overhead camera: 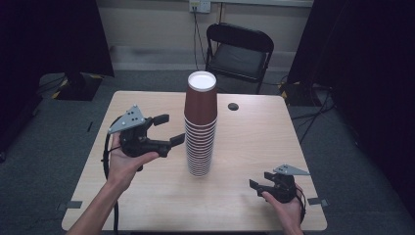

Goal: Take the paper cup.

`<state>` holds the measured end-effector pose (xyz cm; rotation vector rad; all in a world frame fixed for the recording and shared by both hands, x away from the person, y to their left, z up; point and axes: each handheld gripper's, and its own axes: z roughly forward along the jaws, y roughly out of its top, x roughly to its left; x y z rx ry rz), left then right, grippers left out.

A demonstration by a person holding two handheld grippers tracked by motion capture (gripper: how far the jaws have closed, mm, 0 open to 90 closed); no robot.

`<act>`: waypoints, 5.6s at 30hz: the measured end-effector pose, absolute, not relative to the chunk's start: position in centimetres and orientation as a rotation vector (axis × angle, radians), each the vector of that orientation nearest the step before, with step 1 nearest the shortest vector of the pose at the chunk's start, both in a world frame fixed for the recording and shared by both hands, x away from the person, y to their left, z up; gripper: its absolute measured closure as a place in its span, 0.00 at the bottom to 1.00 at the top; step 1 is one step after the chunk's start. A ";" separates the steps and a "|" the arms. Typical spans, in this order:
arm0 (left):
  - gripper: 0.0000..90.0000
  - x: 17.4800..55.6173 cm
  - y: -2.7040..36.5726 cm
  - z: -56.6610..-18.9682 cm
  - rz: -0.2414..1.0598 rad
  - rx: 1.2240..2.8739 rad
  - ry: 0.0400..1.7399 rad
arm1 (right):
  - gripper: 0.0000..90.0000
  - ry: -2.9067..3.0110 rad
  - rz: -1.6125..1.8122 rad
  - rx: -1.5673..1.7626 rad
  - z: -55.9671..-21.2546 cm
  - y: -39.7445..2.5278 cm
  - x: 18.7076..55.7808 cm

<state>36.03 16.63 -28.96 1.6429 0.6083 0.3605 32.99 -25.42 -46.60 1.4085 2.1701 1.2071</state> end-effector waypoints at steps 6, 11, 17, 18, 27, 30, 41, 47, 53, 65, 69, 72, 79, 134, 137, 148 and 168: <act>0.17 37.0 15.7 -27.1 0.371 1.658 0.574 | 0.27 2.175 1.208 1.388 -46.6 -25.3 33.1; 0.17 37.8 15.0 -25.9 0.333 1.654 0.576 | 0.27 2.178 1.212 1.387 -46.6 -25.3 33.0; 0.17 38.8 13.9 -24.2 0.348 1.685 0.551 | 0.26 2.167 1.216 1.402 -46.6 -25.4 33.0; 0.17 38.9 13.7 -24.0 0.343 1.691 0.537 | 0.26 2.166 1.214 1.404 -46.6 -25.4 33.0; 0.17 40.4 12.0 -23.4 0.377 1.720 0.537 | 0.25 2.168 1.220 1.391 -46.5 -25.4 33.0; 0.16 41.3 11.5 -23.6 0.359 1.748 0.526 | 0.25 2.170 1.218 1.400 -46.6 -25.4 33.0; 0.12 41.8 9.5 -24.4 0.417 1.808 0.538 | 0.24 2.177 1.216 1.394 -46.6 -25.3 33.1; 0.10 42.5 9.0 -25.2 0.384 1.809 0.556 | 0.24 2.182 1.216 1.387 -46.7 -25.3 33.2; 0.10 42.8 8.7 -25.8 0.375 1.806 0.555 | 0.25 2.179 1.222 1.400 -46.6 -25.4 33.1; 0.12 42.5 8.8 -25.5 0.393 1.776 0.545 | 0.24 2.180 1.220 1.403 -46.7 -25.5 33.2; 0.12 42.5 8.8 -25.4 0.396 1.777 0.544 | 0.25 2.179 1.218 1.408 -46.7 -25.6 33.2; 0.12 42.5 8.8 -25.3 0.399 1.761 0.549 | 0.25 2.182 1.216 1.411 -46.7 -25.5 33.2; 0.12 42.4 9.0 -24.8 0.399 1.721 0.561 | 0.24 2.182 1.213 1.411 -46.8 -25.5 33.3; 0.12 40.3 11.6 -19.8 0.517 1.495 0.501 | 0.24 2.190 1.233 1.417 -46.9 -25.3 33.3; 0.12 40.2 11.9 -19.9 0.499 1.480 0.507 | 0.24 2.191 1.229 1.421 -46.9 -25.3 33.3; 0.12 39.5 14.0 -20.8 0.495 1.469 0.544 | 0.24 2.194 1.226 1.424 -47.0 -25.2 33.4; 0.12 36.9 18.0 -22.9 0.466 1.468 0.597 | 0.24 2.197 1.226 1.422 -47.0 -25.1 33.4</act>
